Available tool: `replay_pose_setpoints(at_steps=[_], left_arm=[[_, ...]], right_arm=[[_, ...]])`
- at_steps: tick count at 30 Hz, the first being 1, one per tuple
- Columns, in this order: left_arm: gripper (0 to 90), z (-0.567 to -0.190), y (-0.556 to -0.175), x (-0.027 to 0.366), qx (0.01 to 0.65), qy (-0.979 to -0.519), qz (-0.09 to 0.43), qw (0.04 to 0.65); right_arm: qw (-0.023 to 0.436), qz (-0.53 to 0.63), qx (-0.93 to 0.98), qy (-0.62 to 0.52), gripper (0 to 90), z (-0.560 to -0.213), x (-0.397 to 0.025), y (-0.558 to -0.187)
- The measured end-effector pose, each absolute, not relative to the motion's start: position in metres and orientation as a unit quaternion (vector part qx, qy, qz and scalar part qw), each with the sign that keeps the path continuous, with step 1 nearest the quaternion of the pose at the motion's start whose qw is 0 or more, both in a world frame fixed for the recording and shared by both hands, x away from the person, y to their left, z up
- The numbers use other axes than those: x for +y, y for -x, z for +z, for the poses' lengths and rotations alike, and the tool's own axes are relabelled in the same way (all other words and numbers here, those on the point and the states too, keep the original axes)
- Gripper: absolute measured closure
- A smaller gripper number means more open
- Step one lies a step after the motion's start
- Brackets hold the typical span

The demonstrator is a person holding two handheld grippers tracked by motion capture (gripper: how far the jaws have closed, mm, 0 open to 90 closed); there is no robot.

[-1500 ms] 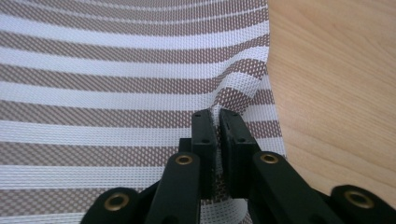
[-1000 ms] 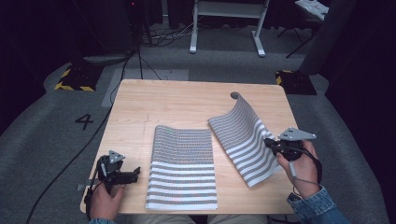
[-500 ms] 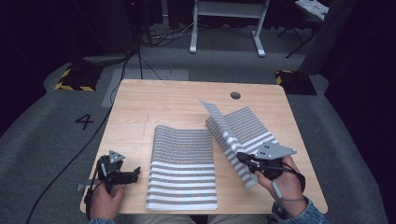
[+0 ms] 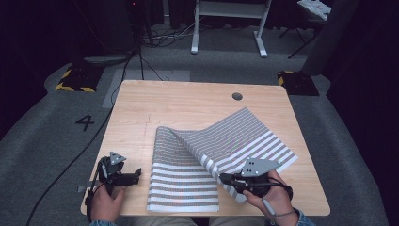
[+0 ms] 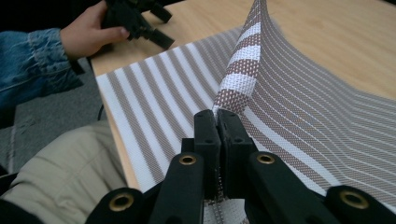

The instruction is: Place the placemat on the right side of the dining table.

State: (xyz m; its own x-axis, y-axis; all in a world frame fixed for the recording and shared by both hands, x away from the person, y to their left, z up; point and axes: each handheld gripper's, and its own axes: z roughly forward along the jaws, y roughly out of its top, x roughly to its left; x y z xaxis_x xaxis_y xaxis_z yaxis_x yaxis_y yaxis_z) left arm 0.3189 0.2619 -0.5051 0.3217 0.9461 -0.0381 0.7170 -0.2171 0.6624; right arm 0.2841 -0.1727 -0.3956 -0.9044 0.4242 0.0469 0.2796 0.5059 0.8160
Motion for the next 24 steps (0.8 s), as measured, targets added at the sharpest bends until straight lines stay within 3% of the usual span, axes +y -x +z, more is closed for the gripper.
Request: replay_pose_setpoints(at_steps=[2,5,9,18,24], left_arm=[[0.2,-0.505,-0.319,0.262,0.550,-0.757,0.190,0.297],[0.2,-0.505,-0.319,0.262,0.550,-0.757,0.191,0.298],[0.2,-0.505,-0.319,0.262,0.550,-0.757,0.191,0.298],[0.2,-0.505,-0.319,0.262,0.550,-0.757,0.191,0.298],[0.2,-0.505,-0.319,0.262,0.550,-0.757,0.190,0.298]], right_arm=[[0.057,0.445,0.871,-0.201,82.3,-0.400,-0.170,-0.283],[0.026,0.454,0.869,-0.193,65.4,-0.404,-0.166,-0.281],[0.033,0.474,0.855,-0.208,48.7,-0.401,-0.169,-0.284],[0.122,0.452,0.817,-0.336,40.8,-0.401,-0.225,-0.324],[0.157,0.406,0.801,-0.412,35.7,-0.415,-0.268,-0.346]])
